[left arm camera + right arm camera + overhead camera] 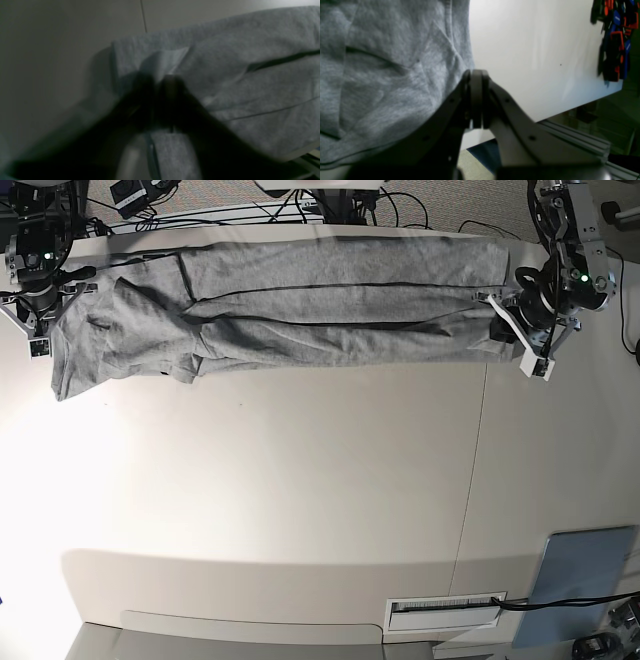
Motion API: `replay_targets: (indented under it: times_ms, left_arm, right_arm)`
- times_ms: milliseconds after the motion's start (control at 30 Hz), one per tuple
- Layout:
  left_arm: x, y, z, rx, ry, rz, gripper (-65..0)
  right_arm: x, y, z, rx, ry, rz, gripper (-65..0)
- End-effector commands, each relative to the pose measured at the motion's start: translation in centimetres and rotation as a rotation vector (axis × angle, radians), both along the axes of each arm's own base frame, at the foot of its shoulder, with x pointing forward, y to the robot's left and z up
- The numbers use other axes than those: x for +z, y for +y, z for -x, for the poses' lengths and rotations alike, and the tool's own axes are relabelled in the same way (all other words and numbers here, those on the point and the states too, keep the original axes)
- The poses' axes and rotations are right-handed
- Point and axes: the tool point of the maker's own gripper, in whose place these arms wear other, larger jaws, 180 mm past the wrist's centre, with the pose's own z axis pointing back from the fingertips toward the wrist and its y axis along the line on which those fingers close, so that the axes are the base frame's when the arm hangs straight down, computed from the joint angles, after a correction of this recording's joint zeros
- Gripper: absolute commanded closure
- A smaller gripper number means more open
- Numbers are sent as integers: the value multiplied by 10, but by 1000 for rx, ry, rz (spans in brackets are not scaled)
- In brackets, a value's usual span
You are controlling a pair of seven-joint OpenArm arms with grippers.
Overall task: Fold the T-shirt properly
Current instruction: 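Release the hem and raise the left gripper off the shirt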
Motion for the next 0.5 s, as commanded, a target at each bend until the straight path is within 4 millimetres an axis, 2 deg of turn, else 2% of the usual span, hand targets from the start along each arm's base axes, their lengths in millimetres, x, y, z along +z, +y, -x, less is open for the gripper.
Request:
replay_targets:
  times_ms: [0,67,100,233,467]
  left_arm:
    - [9,3,-7,-2,-37,-6,-317]
    - [9,3,-7,-1,-35,-6,-417]
    - [9,3,-7,-2,-35,-6,-434]
    - [5,5,0,14,-14,-11,-436]
    - [-16,20,19,122,12,-18,-435]
  right_arm:
    - [15,-7,-9,16,-37,48,0]
    - [15,-7,-9,15,-37,48,0]
    - [15,-7,-9,15,-36,48,0]
    - [15,-7,-9,16,-37,48,0]
    - [16,-7,-11,22,-46,48,0]
